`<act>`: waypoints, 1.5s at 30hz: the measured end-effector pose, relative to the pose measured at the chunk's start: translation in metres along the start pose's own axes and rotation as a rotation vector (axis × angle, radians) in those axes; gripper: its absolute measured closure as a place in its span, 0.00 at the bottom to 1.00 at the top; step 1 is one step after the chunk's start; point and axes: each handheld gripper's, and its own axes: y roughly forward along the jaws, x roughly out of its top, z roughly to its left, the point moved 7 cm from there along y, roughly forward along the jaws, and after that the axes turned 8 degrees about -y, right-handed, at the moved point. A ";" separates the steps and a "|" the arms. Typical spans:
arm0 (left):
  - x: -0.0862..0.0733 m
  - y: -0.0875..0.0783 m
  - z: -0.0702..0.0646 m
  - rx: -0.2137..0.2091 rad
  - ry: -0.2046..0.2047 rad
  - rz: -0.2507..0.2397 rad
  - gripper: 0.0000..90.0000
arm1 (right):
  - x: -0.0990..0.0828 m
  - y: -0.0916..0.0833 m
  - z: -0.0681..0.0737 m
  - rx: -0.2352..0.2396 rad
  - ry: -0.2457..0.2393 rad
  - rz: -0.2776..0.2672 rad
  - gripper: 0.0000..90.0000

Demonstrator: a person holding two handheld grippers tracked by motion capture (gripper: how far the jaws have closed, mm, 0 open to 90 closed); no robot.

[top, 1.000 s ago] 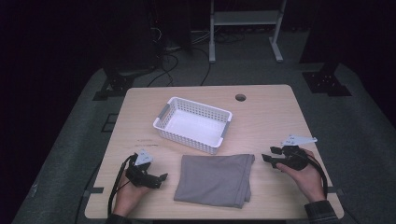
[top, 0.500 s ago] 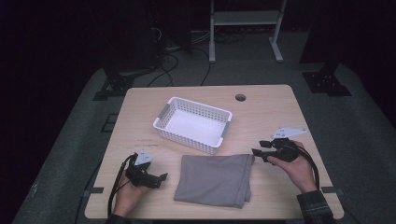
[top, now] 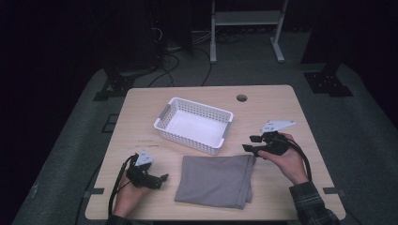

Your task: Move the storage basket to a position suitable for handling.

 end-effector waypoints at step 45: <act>0.000 0.000 0.000 -0.002 0.001 -0.001 0.00 | 0.090 0.092 0.062 0.185 -0.156 0.019 0.69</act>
